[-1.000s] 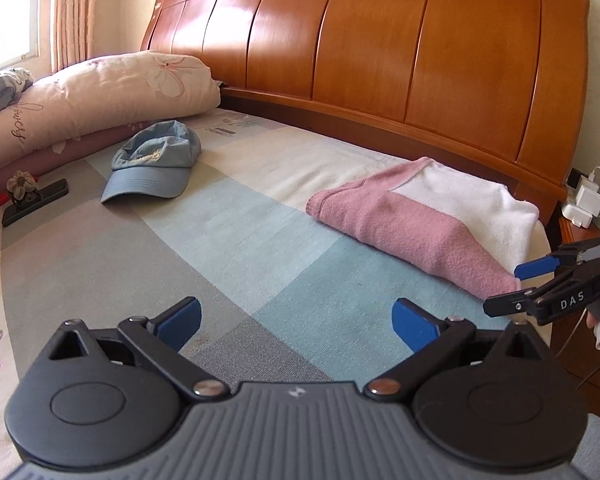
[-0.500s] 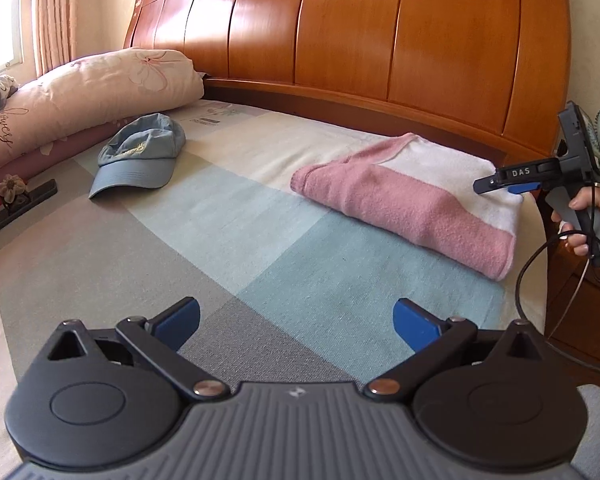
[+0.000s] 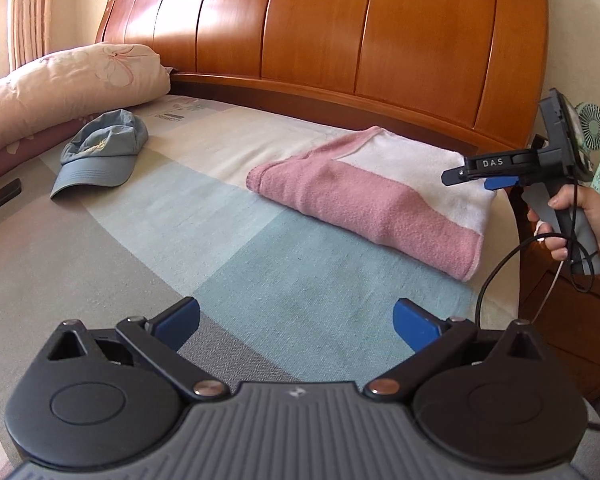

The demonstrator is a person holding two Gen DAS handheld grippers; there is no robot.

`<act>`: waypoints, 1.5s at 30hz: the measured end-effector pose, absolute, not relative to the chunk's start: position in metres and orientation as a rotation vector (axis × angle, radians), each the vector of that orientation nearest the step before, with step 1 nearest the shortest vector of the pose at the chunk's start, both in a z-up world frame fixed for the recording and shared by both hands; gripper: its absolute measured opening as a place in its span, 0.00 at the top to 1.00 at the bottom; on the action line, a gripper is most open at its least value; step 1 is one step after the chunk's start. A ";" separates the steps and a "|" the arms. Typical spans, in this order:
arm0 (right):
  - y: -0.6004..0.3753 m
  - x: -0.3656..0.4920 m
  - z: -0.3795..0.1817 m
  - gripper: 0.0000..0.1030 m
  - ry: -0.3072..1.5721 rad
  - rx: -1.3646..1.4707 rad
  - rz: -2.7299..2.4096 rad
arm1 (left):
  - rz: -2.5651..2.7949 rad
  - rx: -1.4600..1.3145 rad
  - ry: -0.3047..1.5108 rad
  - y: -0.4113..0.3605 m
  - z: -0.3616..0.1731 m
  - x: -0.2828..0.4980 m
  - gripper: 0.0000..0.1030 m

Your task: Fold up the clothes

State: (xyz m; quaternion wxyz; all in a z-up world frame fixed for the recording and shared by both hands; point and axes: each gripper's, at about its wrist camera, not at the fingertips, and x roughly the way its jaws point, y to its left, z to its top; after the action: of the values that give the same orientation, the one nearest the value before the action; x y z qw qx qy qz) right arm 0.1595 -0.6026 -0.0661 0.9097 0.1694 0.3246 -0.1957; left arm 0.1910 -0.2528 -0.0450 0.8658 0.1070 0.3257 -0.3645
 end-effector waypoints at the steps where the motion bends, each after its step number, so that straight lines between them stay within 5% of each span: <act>1: -0.591 0.154 -0.062 0.00 0.655 0.358 -0.369 | -0.760 0.215 0.692 -0.251 -0.045 0.192 0.01; 13: -0.489 0.130 -0.069 0.00 0.817 0.399 -0.240 | -0.726 0.133 0.767 -0.235 -0.045 0.185 0.01; 45: -0.390 -0.004 -0.007 0.00 0.680 0.373 -0.421 | -0.741 0.288 0.655 -0.257 0.000 0.088 0.01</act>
State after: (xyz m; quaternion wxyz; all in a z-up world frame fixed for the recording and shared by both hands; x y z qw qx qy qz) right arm -0.0040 -0.3903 -0.0068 0.9042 0.1803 0.3292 -0.2039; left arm 0.0879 -0.2574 -0.0003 0.8703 0.1375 0.3132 -0.3543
